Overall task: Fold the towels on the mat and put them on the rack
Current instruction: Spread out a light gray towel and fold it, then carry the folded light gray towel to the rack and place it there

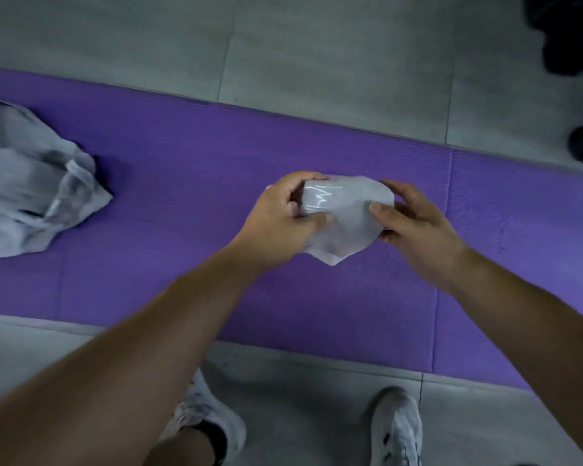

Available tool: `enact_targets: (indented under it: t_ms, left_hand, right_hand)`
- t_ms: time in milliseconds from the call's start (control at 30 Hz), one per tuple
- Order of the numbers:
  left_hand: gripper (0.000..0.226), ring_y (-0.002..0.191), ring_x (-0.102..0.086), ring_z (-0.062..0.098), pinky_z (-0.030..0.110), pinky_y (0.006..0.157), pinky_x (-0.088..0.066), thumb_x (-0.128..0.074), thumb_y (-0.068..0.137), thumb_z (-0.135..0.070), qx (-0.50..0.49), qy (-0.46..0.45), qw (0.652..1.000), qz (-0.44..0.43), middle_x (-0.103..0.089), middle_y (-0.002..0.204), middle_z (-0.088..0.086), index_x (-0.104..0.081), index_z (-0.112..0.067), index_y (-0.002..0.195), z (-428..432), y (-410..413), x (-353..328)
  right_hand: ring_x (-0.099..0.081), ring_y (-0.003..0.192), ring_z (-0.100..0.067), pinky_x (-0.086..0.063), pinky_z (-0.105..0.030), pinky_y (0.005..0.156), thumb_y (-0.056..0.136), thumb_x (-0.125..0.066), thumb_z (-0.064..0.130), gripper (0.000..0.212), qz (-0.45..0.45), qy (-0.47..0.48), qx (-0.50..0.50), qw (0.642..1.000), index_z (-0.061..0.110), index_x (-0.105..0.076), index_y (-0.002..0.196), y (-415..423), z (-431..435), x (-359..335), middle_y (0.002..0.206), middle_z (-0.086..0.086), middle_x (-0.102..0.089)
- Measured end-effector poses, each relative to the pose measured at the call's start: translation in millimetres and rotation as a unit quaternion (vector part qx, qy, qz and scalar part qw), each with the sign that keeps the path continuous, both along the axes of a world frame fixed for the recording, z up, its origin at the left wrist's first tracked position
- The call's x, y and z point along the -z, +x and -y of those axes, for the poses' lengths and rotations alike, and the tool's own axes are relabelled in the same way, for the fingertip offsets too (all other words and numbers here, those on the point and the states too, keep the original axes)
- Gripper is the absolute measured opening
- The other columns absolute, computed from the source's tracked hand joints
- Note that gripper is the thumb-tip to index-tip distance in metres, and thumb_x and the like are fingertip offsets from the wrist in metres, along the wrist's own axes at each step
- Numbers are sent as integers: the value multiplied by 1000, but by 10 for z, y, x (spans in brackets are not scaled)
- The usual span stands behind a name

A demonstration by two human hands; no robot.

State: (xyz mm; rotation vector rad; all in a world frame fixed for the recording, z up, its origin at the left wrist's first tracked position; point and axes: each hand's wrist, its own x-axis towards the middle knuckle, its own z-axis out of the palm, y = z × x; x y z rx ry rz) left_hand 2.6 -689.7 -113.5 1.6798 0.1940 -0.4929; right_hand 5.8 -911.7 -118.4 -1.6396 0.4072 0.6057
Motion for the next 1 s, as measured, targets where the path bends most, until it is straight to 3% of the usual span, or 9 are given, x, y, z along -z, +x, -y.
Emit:
enact_targets:
  t_ms: [100,200,400,500,567,667,800,900,1000]
  left_hand:
    - [42,96,-63,-5,20,82,-55,-74,85,-2,6,4,1000,10,-67,104,-15,-63,-25,119,-305,-82,-744]
    - [46,103,-63,4,25,83,-57,-76,86,-5,25,3,1000,15,-67,110,-16,-62,-32,120,-633,-158,-1552]
    - [49,113,-59,6,20,83,-55,-76,87,-6,78,32,995,60,-62,117,-18,-58,-29,126,-1248,-205,-3021]
    - [49,114,-60,8,26,92,-56,-74,89,-6,100,48,992,65,-62,118,-20,-56,-27,129,-1437,-199,-3608]
    - [48,112,-62,10,29,94,-56,-73,90,-4,117,54,989,78,-64,116,-18,-56,-27,129,-1528,-176,-3944]
    - [47,110,-63,12,33,94,-56,-74,89,-9,154,89,979,102,-64,116,-17,-57,-30,128,-1593,-141,-4330]
    - [49,117,-59,4,35,102,-51,-75,88,-36,175,156,963,132,-61,126,-19,-54,-39,131,-1585,-122,-4703]
    - [56,126,-52,2,34,108,-45,-57,88,-59,156,246,944,157,-58,136,-18,-53,-32,136,-1586,-56,-4891]
    - [49,119,-58,19,36,97,-40,-58,94,-48,121,439,873,174,-59,134,-5,-54,-26,137,-1557,45,-5089]
  right_hand:
    - [-68,110,-13,-54,-31,92,59,-85,65,93,15,13,8,1000,29,-52,139,-139,-321,-814,113,3,-73]
    - [-69,103,-8,-53,-21,84,71,-78,33,72,42,44,45,997,32,-52,138,-246,-639,-1686,102,3,-75]
    - [-67,114,-16,-56,-26,87,69,-79,13,76,79,93,9,992,29,-52,138,-361,-1139,-3182,127,-5,-66]
    - [-67,104,-10,-55,-24,88,69,-87,18,85,114,-48,-70,990,40,-49,142,-387,-1265,-3735,124,8,-65]
    - [-63,100,2,-49,-9,86,69,-90,24,89,131,-156,-124,971,45,-46,144,-392,-1312,-4088,114,23,-63]
    - [-59,92,12,-41,2,75,74,-86,34,74,169,-254,-161,939,43,-52,140,-423,-1362,-4505,100,34,-58]
    - [-62,83,-2,-45,-9,74,81,-81,33,48,237,-314,-148,907,30,-64,125,-509,-1356,-4788,91,23,-65]
    - [-61,79,-10,-41,-10,67,80,-75,38,41,263,-332,-124,897,29,-66,119,-563,-1269,-4877,88,13,-68]
    - [-59,69,-12,-38,-12,57,79,-76,37,39,264,-358,-99,890,26,-67,115,-662,-1087,-5002,78,6,-64]
